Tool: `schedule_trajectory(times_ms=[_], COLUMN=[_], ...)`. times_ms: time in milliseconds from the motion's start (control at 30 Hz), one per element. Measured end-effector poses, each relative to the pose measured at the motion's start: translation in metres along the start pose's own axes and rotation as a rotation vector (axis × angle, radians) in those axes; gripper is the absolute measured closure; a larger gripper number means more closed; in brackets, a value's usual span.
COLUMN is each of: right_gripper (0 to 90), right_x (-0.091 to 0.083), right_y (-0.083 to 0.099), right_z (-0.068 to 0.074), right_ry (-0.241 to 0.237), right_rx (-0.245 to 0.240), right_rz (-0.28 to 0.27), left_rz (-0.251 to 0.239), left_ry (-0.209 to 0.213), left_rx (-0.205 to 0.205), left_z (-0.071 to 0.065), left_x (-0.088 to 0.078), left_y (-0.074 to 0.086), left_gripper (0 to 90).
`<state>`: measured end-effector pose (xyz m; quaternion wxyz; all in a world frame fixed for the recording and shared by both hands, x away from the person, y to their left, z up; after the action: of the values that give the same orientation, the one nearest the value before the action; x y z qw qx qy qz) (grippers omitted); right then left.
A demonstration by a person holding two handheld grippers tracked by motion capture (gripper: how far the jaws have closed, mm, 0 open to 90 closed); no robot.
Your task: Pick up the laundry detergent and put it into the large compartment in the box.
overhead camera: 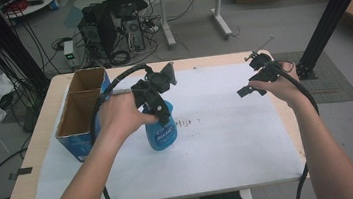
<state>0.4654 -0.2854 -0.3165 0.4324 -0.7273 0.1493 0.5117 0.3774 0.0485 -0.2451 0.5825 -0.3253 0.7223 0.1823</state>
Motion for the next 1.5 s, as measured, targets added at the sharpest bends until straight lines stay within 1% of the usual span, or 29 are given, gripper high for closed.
schedule_trajectory(times_ms=[100, 167, 200, 233, 367, 400, 467, 567, 600, 667, 733, 767, 833, 867, 1033, 1233, 1400, 1500], right_gripper=[17.5, 17.5, 17.5, 17.5, 17.8, 17.8, 17.8, 17.8, 17.8, 17.8, 17.4, 17.8, 17.9, 17.9, 18.1, 18.2, 18.4, 18.4], right_x=[-0.001, -0.002, -0.002, -0.003, -0.004, -0.004, -0.004, -0.005, -0.005, -0.005, -0.003, -0.003, -0.003, -0.003, -0.004, -0.005, -0.006, -0.007], right_y=[-0.003, -0.005, -0.005, -0.006, -0.007, -0.008, -0.008, -0.009, -0.009, -0.009, -0.009, -0.009, -0.01, -0.01, -0.01, -0.008, -0.007, -0.007], right_z=[0.002, 0.003, 0.003, 0.003, 0.004, 0.004, 0.003, 0.003, 0.003, 0.002, 0.002, 0.003, 0.003, 0.004, 0.003, 0.0, -0.002, -0.003], right_ry=[0.001, 0.003, 0.003, 0.003, 0.007, 0.008, 0.007, 0.008, 0.009, 0.007, 0.007, 0.007, 0.007, 0.007, 0.006, 0.007, 0.009, 0.011], right_rx=[-0.01, -0.008, -0.01, -0.013, -0.019, -0.019, -0.024, -0.024, -0.016, -0.018, -0.013, -0.015, -0.019, -0.02, -0.019, -0.013, -0.006, -0.005], right_rz=[-0.001, -0.004, -0.003, -0.001, 0.001, 0.002, 0.008, 0.007, 0.007, 0.008, 0.01, 0.014, 0.012, 0.011, 0.011, 0.012, 0.011, 0.012], left_rz=[-0.01, -0.025, -0.032, -0.038, -0.079, -0.083, -0.112, -0.142, -0.153, -0.174, -0.185, -0.192, -0.214, -0.216, -0.245, -0.29, -0.326, -0.332], left_ry=[-0.003, -0.004, -0.004, -0.006, -0.015, -0.015, -0.016, -0.01, -0.008, -0.002, 0.0, 0.0, -0.003, -0.005, -0.005, -0.02, -0.039, -0.05], left_rx=[-0.053, -0.092, -0.118, -0.131, -0.205, -0.221, -0.253, -0.297, -0.313, -0.342, -0.365, -0.378, -0.417, -0.435, -0.5, -0.583, -0.637, -0.659], left_z=[0.004, 0.008, 0.011, 0.013, 0.022, 0.025, 0.03, 0.038, 0.039, 0.045, 0.05, 0.052, 0.057, 0.061, 0.076, 0.092, 0.102, 0.107], left_x=[-0.014, -0.025, -0.032, -0.037, -0.061, -0.067, -0.079, -0.098, -0.102, -0.112, -0.119, -0.122, -0.128, -0.131, -0.145, -0.159, -0.169, -0.171], left_y=[0.004, 0.007, 0.009, 0.011, 0.02, 0.022, 0.027, 0.036, 0.038, 0.044, 0.049, 0.051, 0.056, 0.06, 0.075, 0.095, 0.109, 0.114], left_gripper=[37.6, 37.6, 37.7, 37.7, 37.7, 37.7, 37.7, 37.7, 37.8, 37.8, 37.8, 37.8, 37.8, 37.8, 37.8, 37.8, 37.9, 37.9])
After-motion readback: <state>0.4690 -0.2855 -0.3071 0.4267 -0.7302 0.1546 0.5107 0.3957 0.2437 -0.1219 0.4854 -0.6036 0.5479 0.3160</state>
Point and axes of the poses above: each handheld gripper's, and its own axes: x roughly forward along the jaws, y roughly out of its underside, z roughly to its left, the point moved 1 cm from there along x, roughly forward along the jaws, and after that the axes turned 13 degrees about y, right-handed, at the moved point
